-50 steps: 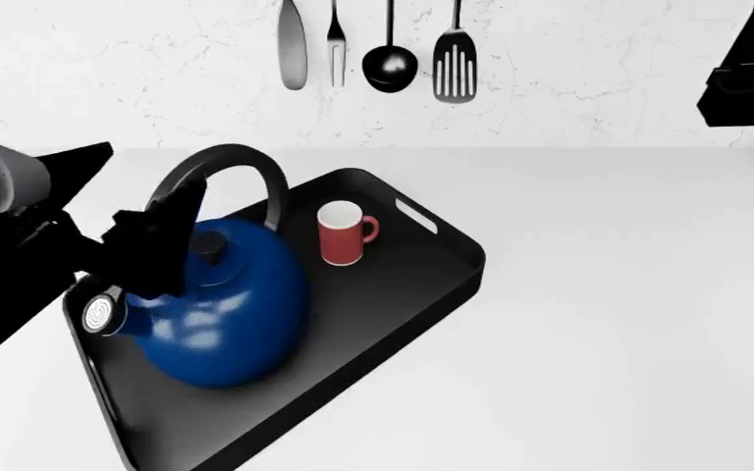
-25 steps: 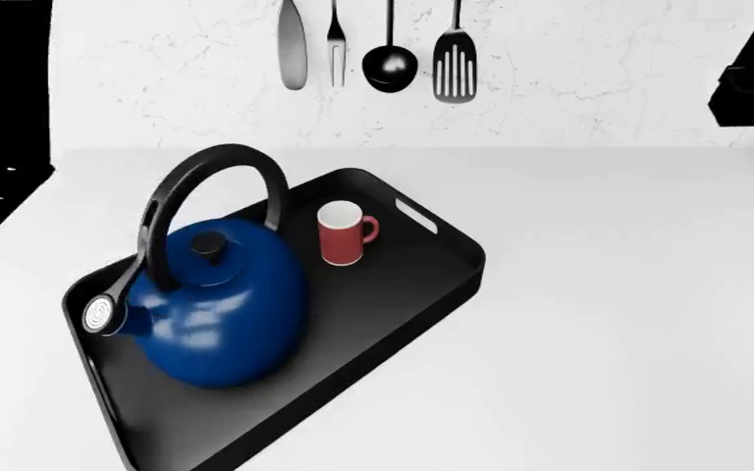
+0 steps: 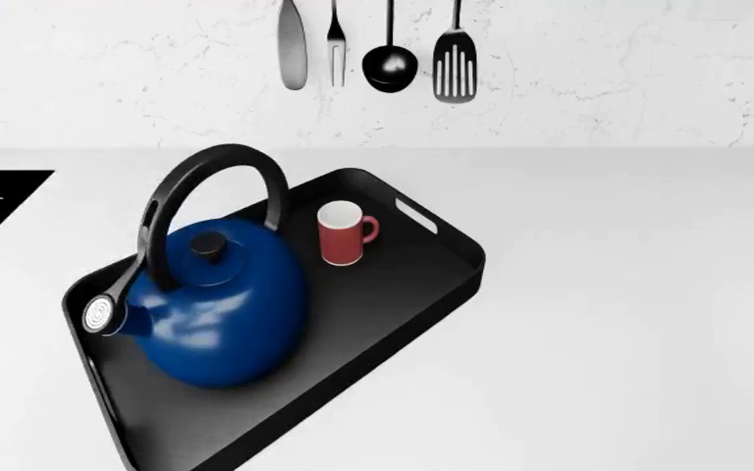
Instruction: Pick the kettle from the counter and place it on the tray. Then pick the mug from the cabinet and place it on the tray. Then close the cabinet doors.
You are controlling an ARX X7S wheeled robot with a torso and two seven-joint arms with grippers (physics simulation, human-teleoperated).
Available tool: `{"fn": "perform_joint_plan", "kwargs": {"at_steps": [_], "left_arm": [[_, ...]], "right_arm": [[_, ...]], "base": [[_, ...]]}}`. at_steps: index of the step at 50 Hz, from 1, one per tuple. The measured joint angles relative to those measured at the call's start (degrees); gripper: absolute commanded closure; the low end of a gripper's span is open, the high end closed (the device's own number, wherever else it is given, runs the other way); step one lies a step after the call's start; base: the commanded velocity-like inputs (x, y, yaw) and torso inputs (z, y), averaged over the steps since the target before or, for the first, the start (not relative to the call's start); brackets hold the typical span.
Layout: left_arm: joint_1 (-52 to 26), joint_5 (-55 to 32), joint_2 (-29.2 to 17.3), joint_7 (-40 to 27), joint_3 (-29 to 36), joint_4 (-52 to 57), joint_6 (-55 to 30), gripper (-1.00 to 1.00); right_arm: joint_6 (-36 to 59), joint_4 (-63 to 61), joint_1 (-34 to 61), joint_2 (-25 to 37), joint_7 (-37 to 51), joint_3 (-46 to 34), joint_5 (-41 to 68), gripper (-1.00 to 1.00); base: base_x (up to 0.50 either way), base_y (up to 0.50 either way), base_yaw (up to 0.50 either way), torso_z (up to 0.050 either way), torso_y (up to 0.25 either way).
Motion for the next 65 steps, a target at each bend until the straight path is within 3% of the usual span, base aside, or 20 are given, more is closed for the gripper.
{"fn": "perform_joint_plan", "kwargs": {"at_steps": [5,13,24,35,65], "left_arm": [[0.1,-2.0,1.8,-1.0,-5.4,1.3,-3.3,-1.00],[-6.1,-9.5,9.3,-4.1,-14.4,2.3,-17.0,-1.00],[-11.7,-16.2,15.5,-6.9,-21.5,2.7,-28.7,-1.00],[-14.5,-19.4,18.1,-8.8,-24.0,2.4,-34.0,-1.00],[-15.8,-21.9,20.5,-10.0,-26.6,1.8,-38.9,-1.00]], "right_arm": [[-0.8,-1.4,2.0,0.5,2.0,-0.2,2.4,-1.00],[-1.3,-3.1,2.1,1.0,3.8,0.7,3.9,-1.00],[-0.1,-4.1,1.2,0.6,5.1,2.2,4.3,-1.00],[1.2,-4.3,0.9,-0.2,5.8,3.2,4.8,-1.00],[3.3,-4.2,-0.3,-1.7,6.6,5.0,5.4,-1.00]], "base": [[0.00,0.00,0.00,0.000,0.000],[0.00,0.00,0.00,0.000,0.000],[0.00,0.25,0.00,0.000,0.000],[0.00,0.50,0.00,0.000,0.000],[0.00,0.50,0.00,0.000,0.000]]}}
